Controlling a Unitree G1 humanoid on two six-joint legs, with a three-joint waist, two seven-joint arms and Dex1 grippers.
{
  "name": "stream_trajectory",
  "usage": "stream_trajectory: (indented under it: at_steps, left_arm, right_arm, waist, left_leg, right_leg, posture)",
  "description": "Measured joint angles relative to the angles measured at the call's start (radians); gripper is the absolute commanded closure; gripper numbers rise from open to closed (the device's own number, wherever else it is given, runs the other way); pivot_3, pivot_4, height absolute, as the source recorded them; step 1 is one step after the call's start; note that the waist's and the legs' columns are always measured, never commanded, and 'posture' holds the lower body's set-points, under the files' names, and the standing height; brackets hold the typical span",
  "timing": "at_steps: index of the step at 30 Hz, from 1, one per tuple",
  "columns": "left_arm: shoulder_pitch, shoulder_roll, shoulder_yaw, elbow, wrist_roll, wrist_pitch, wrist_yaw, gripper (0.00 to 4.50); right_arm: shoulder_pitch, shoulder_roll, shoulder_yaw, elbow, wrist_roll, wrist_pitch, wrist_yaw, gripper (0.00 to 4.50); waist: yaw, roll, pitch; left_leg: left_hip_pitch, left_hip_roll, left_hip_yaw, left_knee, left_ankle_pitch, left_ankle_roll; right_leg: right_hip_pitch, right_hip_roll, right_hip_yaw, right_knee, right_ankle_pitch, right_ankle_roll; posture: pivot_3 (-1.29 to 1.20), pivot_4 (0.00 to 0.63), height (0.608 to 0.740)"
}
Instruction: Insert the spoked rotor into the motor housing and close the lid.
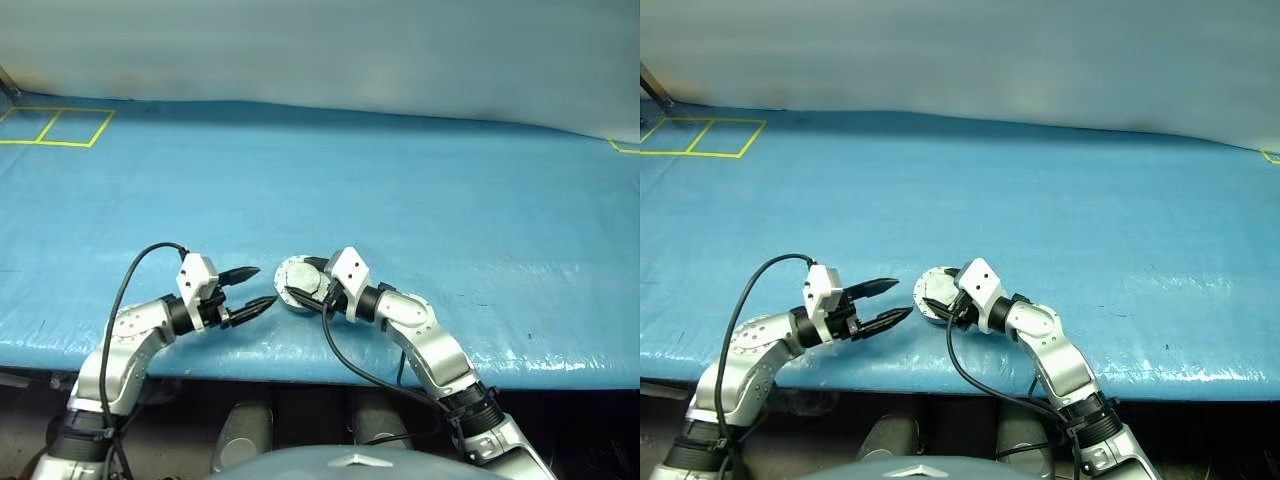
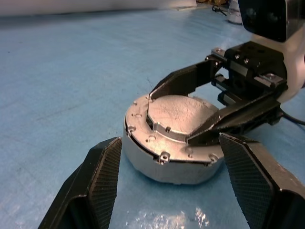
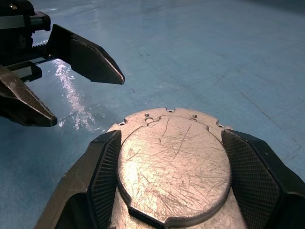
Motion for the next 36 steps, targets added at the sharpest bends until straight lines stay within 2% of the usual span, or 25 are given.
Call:
stream_trajectory:
  at_steps: [27, 32, 35, 36]
  left_arm:
    - [0.019, -0.006, -0.033, 0.005, 0.024, -0.037, 0.000, 0.95]
    - [0.018, -0.048, -0.028, 0.011, 0.021, -0.032, 0.048, 0.95]
    - [-0.022, -0.083, -0.013, 0.053, 0.032, -0.010, 0.132, 1.57]
    - [-0.034, -0.083, -0.009, 0.063, 0.043, -0.009, 0.146, 1.92]
  right_arm:
    - [-0.021, 0.002, 0.034, -0.030, -0.060, 0.058, -0.060, 1.47]
    - [-0.024, -0.008, 0.036, -0.030, -0.060, 0.062, -0.052, 1.47]
    - [-0.024, -0.007, 0.035, -0.031, -0.060, 0.062, -0.053, 1.47]
    - [-0.024, -0.006, 0.036, -0.031, -0.060, 0.062, -0.053, 1.47]
  waist:
    - [0.000, 0.000, 0.000]
    - [0.001, 0.000, 0.000]
    - [0.002, 0.000, 0.000]
    - [0.001, 0.000, 0.000]
  left_leg:
    - [-0.001, 0.000, 0.000, 0.000, 0.000, 0.000]
    - [-0.001, 0.000, 0.000, 0.000, 0.000, 0.000]
    - [-0.001, 0.000, -0.001, 0.000, 0.000, 0.000]
    - [-0.001, 0.000, -0.001, 0.000, 0.000, 0.000]
  right_leg:
    - [-0.001, 0.000, 0.000, 0.000, 0.000, 0.000]
    - [-0.001, 0.000, -0.001, 0.000, 0.000, 0.000]
    - [-0.001, 0.000, -0.002, 0.000, 0.000, 0.000]
    - [-0.001, 0.000, -0.002, 0.000, 0.000, 0.000]
  posture:
    - [0.00, 0.150, 0.740]
    - [0.00, 0.150, 0.740]
    - [0.00, 0.150, 0.740]
    - [0.00, 0.150, 0.740]
